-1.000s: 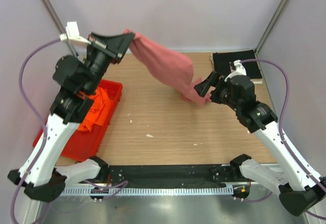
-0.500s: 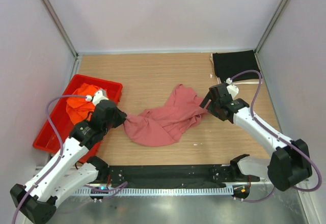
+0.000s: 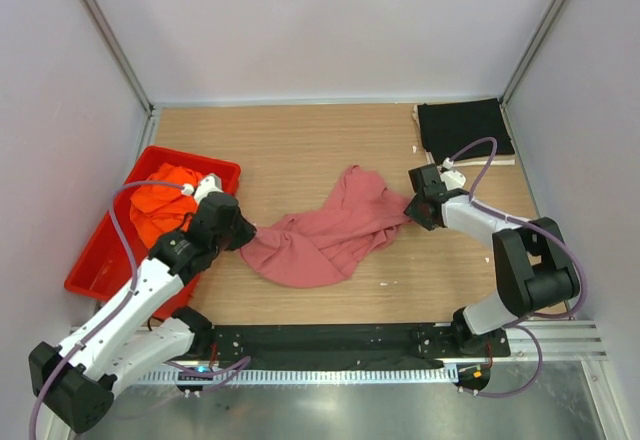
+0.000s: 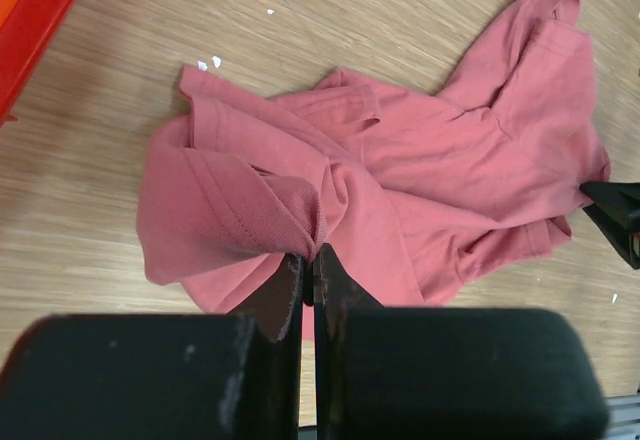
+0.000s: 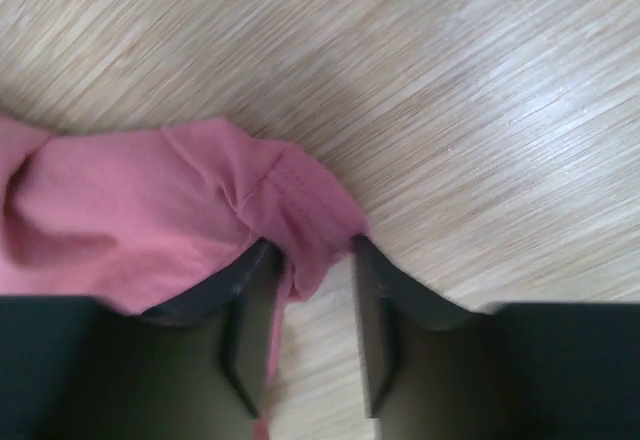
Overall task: Fold and stack the t-shirts
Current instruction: Flatten the tshirt out
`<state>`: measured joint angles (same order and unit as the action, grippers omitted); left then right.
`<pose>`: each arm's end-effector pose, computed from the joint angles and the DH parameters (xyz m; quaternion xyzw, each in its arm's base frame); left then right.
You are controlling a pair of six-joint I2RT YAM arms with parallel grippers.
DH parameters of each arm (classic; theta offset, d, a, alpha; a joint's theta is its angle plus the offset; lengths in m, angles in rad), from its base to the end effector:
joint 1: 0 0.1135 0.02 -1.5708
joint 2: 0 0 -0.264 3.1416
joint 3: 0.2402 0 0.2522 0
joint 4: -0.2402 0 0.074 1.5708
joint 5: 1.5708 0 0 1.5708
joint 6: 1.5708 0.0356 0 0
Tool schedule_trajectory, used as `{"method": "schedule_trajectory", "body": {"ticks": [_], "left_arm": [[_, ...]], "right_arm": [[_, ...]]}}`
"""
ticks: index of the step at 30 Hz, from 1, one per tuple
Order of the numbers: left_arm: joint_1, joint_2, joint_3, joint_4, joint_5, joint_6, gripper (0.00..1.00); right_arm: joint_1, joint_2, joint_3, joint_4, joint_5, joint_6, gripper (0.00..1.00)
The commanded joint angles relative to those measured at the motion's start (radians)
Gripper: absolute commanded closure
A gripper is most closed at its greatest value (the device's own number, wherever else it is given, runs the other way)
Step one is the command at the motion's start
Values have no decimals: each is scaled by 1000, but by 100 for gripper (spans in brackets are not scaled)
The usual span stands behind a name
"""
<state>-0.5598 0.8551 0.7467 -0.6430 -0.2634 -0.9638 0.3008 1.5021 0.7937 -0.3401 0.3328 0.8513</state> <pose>0.1540 -0.0856 0.2719 -0.2337 0.8803 -0.1854 0.3689 0.2715 0.0720 0.1698 0.3001 0.9053 0.0045 0.3007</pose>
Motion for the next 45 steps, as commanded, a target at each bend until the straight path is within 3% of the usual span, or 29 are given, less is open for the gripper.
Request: {"method": "schedule_trajectory", "body": {"ticks": [1, 3, 4, 6, 11, 15, 19, 26, 32, 37, 44, 45], "left_arm": [[5, 24, 10, 63, 13, 22, 100], [5, 44, 13, 75, 13, 20, 100], [5, 51, 14, 92, 18, 19, 100], [5, 67, 37, 112, 38, 19, 100], [5, 142, 160, 129, 41, 40, 100], [29, 251, 293, 63, -26, 62, 100], [95, 343, 374, 60, 22, 63, 100], [146, 459, 379, 123, 87, 59, 100], [187, 574, 378, 144, 101, 92, 100], [207, 628, 404, 128, 119, 115, 100], [207, 575, 324, 132, 150, 117, 100], [207, 567, 315, 132, 147, 119, 100]], "right_arm": [[-37, 17, -13, 110, 42, -47, 63], [-45, 0, -5, 58, 64, -57, 82], [-49, -14, 19, 12, 87, -48, 99], [-49, -71, 42, -124, 150, -44, 99], [-49, -423, 107, -339, 201, -37, 99], [-48, -560, 137, -343, 178, -29, 99], [-48, -585, 128, -277, 186, -49, 99], [-49, -387, 190, -27, 193, -135, 99], [-49, -64, 315, 199, 105, -218, 99], [-49, 270, 588, 231, -128, -327, 99], [-48, 500, 844, 205, -319, -455, 98], [-48, 550, 880, 175, -318, -462, 94]]}}
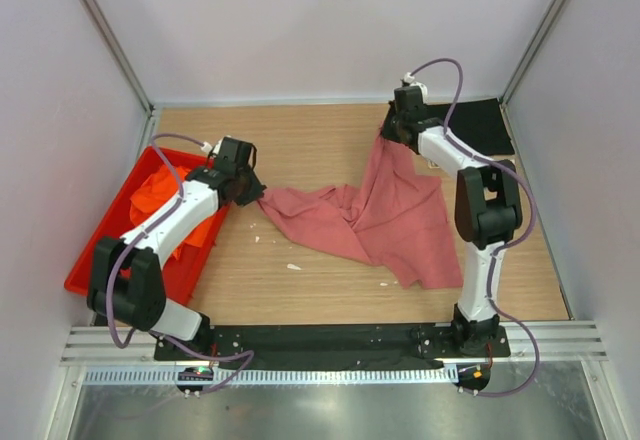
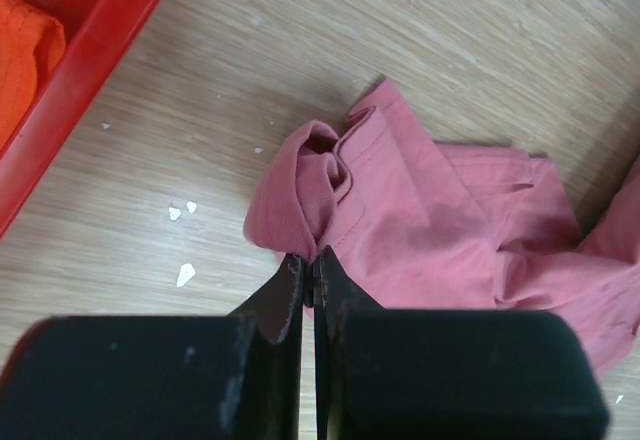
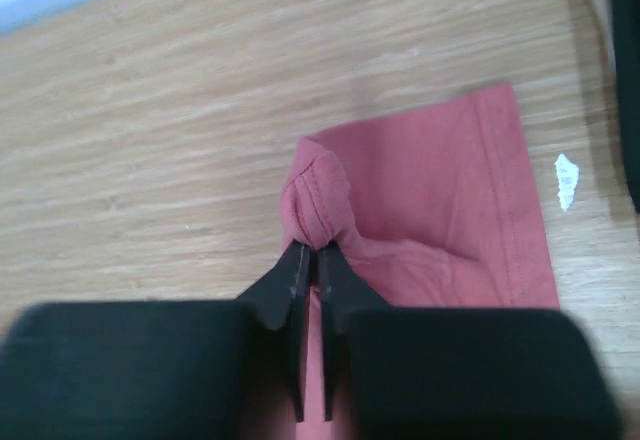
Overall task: Fold and stack the t-shirts
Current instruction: Flatten the tshirt out
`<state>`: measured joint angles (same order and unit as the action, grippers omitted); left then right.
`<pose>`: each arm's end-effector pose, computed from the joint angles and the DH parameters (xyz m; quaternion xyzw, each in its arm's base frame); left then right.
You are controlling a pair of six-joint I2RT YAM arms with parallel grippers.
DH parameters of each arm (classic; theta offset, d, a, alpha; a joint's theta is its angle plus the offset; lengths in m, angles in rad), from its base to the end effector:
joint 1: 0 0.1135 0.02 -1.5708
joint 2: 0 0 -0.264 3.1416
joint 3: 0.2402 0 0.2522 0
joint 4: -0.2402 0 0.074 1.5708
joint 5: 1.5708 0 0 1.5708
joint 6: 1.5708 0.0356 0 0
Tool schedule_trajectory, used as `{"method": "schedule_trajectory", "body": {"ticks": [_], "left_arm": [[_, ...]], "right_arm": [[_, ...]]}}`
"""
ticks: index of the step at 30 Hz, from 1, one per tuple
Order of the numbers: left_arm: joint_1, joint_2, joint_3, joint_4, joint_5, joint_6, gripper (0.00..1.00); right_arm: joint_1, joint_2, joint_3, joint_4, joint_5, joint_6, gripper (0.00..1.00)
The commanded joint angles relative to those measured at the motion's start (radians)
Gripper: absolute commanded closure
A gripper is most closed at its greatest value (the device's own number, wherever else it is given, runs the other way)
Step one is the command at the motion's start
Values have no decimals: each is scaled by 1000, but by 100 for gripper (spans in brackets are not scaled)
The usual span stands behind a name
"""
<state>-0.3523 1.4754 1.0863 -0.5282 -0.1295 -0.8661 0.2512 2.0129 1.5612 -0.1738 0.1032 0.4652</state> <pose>0.2932 -0.1029 0.2521 -0.2602 0.9088 -0.1330 0.2977 0.4544 0.1128 0.2351 0.1183 0.8816 0.1164 0.4419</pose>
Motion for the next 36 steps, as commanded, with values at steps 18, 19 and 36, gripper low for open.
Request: {"method": "schedule_trajectory", "body": {"ticks": [18, 19, 36], "left_arm": [[-2, -158, -3, 7, 44, 88, 71], [-2, -168, 1, 5, 39, 91, 61], [-2, -289, 26, -18, 166, 131, 40]], "right_arm": [[-202, -590, -425, -762, 222, 414, 52], [-202, -632, -466, -762, 258, 417, 51], [-239, -796, -914, -676, 254, 581, 53]]}}
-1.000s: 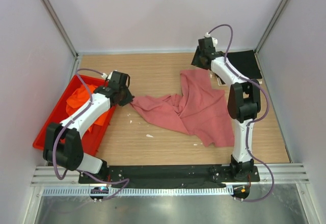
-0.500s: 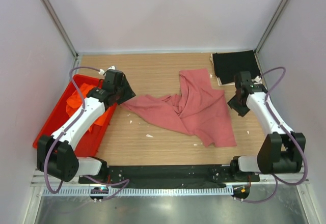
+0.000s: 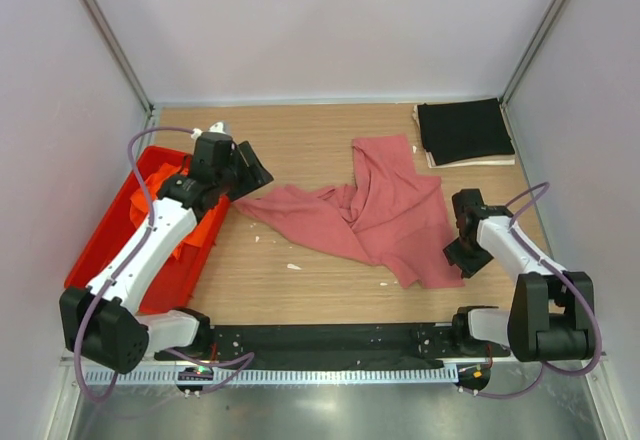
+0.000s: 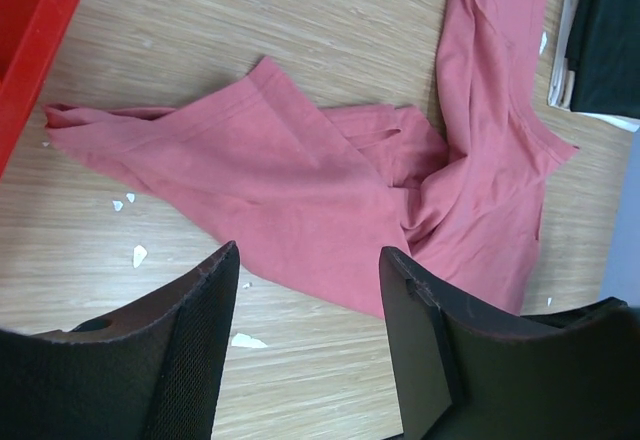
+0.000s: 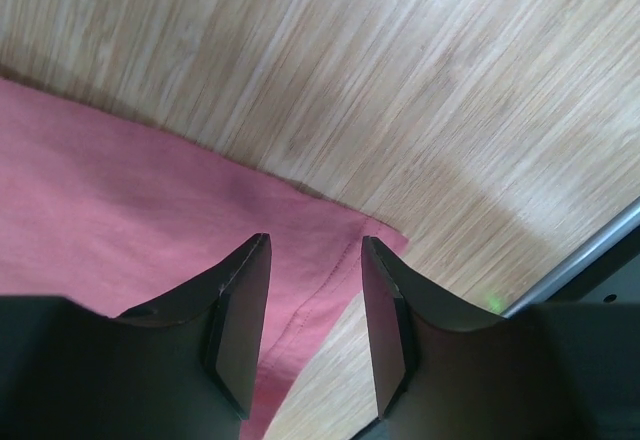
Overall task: Fold and stack the t-shirts
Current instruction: Flatten the tshirt out
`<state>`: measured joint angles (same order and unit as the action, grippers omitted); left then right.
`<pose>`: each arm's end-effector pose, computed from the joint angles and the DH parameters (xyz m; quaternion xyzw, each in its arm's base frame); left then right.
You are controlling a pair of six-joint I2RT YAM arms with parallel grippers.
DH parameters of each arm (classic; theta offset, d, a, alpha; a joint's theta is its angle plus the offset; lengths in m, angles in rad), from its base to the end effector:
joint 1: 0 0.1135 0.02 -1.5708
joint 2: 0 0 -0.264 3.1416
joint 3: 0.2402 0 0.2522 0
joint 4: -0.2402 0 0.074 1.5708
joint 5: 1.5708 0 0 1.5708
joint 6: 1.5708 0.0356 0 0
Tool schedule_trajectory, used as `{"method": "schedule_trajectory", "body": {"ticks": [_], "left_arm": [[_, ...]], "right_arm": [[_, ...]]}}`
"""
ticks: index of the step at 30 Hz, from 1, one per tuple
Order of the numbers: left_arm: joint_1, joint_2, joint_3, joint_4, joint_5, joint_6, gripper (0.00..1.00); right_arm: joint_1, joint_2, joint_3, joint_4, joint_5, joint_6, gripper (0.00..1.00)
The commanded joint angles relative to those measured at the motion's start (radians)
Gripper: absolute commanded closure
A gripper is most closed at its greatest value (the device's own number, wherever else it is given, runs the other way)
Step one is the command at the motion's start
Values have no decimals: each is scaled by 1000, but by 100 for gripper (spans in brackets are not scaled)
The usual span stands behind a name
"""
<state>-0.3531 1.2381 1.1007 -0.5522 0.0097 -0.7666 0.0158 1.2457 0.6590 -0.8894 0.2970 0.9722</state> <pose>0.2525 -0.0934 0.3192 -0.1836 0.8856 -0.2302 0.3590 0.1832 -0.0075 0.1705 0.4608 0.8738 -0.1079 0.1113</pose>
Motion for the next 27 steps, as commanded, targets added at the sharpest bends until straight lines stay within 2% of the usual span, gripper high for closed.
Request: {"method": "schedule_trajectory", "body": {"ticks": [1, 6, 16, 18, 20, 23, 24, 27], "left_arm": [[-1, -58, 10, 5, 27, 33, 40], [-1, -60, 4, 0, 24, 43, 40], [-1, -17, 7, -5, 39, 52, 40], [-1, -3, 5, 4, 46, 50, 40], [-4, 14, 8, 12, 20, 46, 39], [-26, 70, 28, 5, -2, 50, 39], [-41, 105, 45, 2, -70, 58, 37], [-118, 179, 97, -3, -154, 79, 35]], "right_arm": [[-2, -43, -19, 40, 63, 86, 53], [-2, -104, -90, 55, 87, 171, 61], [-4, -51, -151, 187, 99, 183, 63], [-4, -69, -163, 213, 129, 183, 76], [-4, -86, -133, 205, 149, 169, 99], [-4, -172, -63, 127, 174, 137, 99], [-2, -208, 0, 77, 201, 126, 99], [0, -340, 104, 17, 215, 71, 99]]}}
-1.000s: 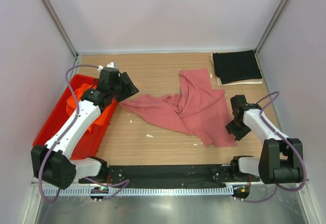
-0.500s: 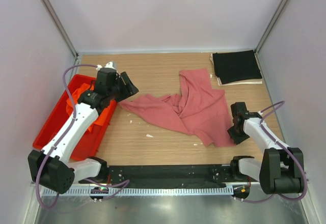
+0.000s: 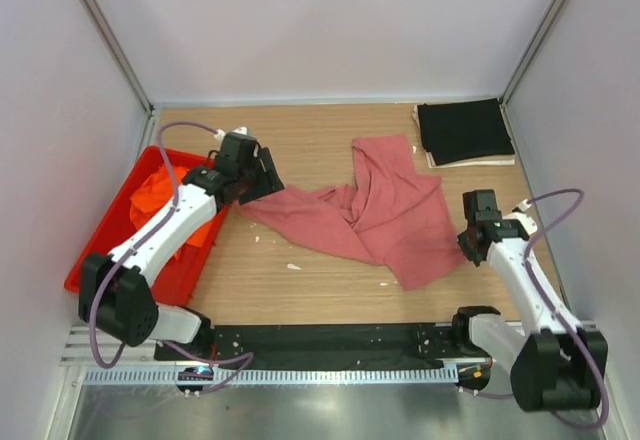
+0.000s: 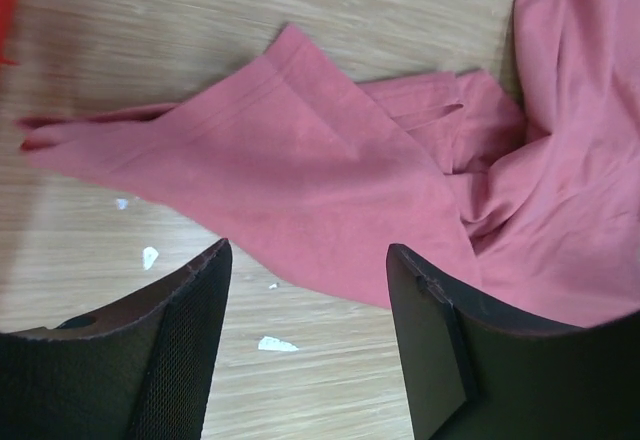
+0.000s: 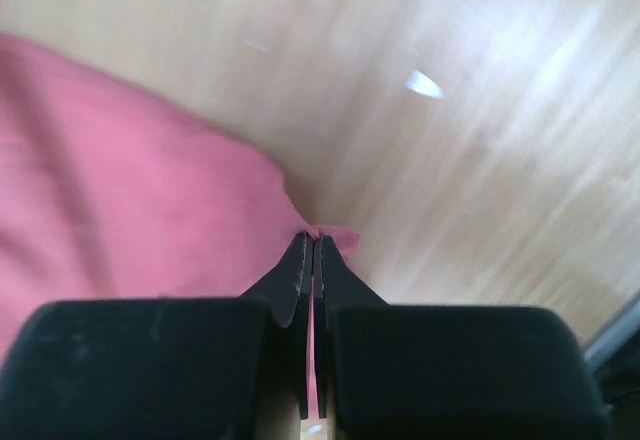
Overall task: Fold and stack the t-shirts
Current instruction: Flatten the tshirt out
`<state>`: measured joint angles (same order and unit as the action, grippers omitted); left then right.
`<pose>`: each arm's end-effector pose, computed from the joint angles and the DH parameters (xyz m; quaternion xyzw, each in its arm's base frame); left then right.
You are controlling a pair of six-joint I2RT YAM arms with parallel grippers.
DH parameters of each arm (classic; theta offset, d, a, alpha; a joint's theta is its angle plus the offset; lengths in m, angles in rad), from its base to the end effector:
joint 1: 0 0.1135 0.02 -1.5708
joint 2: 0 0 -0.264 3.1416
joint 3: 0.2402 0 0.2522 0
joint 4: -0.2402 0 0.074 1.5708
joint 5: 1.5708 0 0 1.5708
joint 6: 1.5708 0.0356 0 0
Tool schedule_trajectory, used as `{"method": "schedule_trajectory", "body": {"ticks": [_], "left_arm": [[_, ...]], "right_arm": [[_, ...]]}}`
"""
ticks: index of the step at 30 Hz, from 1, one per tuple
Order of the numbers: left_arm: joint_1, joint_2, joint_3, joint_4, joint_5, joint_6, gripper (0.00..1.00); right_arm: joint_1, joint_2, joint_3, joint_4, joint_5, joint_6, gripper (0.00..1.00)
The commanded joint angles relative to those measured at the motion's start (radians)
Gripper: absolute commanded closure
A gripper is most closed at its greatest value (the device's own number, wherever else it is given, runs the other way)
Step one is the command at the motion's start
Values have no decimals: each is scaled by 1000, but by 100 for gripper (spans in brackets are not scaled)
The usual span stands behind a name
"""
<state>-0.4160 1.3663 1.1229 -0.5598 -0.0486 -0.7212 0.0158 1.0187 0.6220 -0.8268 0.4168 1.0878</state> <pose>0.2702 -0.1175 0.2924 -0.1499 0.9148 -0.1826 0.3276 0.1671 -0.0118 0.1988 0.5229 0.8102 -0.0849 0.2508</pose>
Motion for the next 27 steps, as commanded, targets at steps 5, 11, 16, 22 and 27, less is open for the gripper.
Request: {"method": "schedule_trajectory", "body": {"ticks": [5, 11, 16, 22, 27], "left_arm": [[-113, 250, 156, -28, -109, 80, 35], [-176, 411, 224, -43, -97, 146, 39], [-240, 485, 259, -43, -68, 121, 42], [-254, 580, 337, -141, -79, 80, 81], [-254, 590, 425, -205, -134, 62, 100]], "right_arm": [[0, -235, 205, -69, -4, -97, 99], [1, -279, 140, -5, -163, -111, 99], [1, -253, 153, 32, -182, -138, 99], [1, -243, 163, 64, -181, -149, 99], [1, -233, 157, 90, -187, -137, 99]]}}
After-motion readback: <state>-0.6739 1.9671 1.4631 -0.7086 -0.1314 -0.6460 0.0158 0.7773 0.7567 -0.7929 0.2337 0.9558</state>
